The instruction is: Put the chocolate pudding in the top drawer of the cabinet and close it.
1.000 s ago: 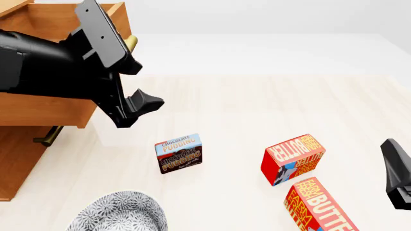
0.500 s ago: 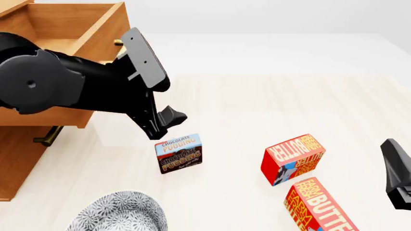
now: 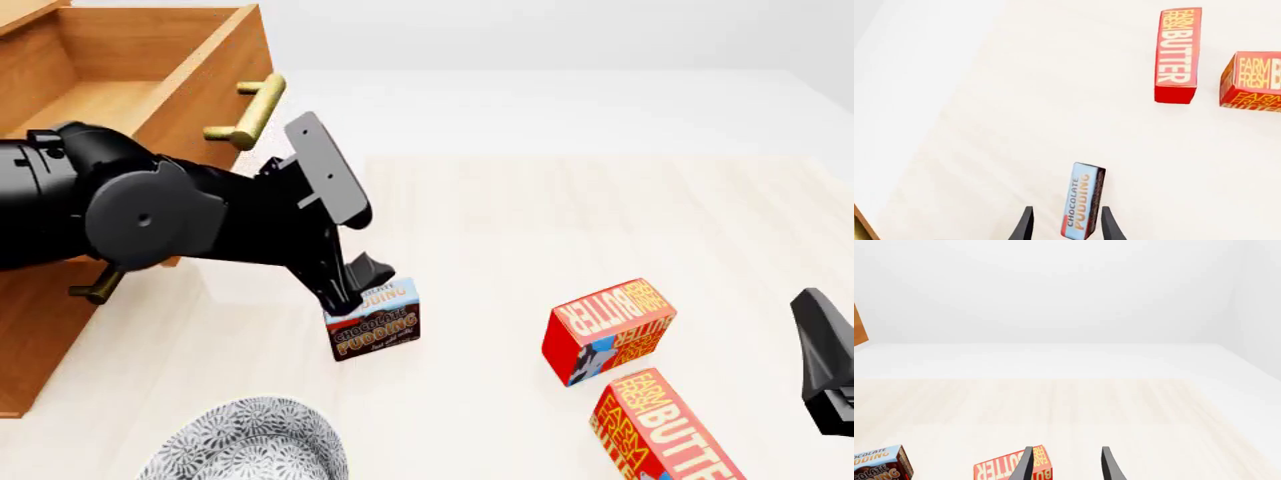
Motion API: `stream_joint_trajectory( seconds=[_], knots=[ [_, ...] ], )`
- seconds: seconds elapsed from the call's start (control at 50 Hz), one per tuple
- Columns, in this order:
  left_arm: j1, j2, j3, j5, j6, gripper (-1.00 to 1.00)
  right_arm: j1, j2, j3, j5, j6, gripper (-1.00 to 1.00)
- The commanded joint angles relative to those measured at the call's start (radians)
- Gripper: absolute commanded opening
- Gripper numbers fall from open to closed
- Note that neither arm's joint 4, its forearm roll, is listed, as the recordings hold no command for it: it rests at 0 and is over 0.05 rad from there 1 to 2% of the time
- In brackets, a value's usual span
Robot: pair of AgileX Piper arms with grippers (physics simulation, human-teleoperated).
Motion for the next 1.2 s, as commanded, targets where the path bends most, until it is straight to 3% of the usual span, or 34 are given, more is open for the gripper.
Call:
stream_joint_trajectory(
  seconds=[0.02, 0.26, 1.2],
  knots=[
    [0.059, 0.039, 0.037, -0.063, 0.011, 1.0, 0.0, 0.001, 0.003, -0.003, 0.001, 1.0],
    [0.104, 0.081, 0.096, -0.145, 0.052, 1.0, 0.0, 0.001, 0.003, -0.003, 0.001, 1.0],
    [0.018, 0.219, 0.025, -0.153, -0.05, 1.0, 0.0, 0.001, 0.003, -0.003, 0.002, 1.0]
  ],
)
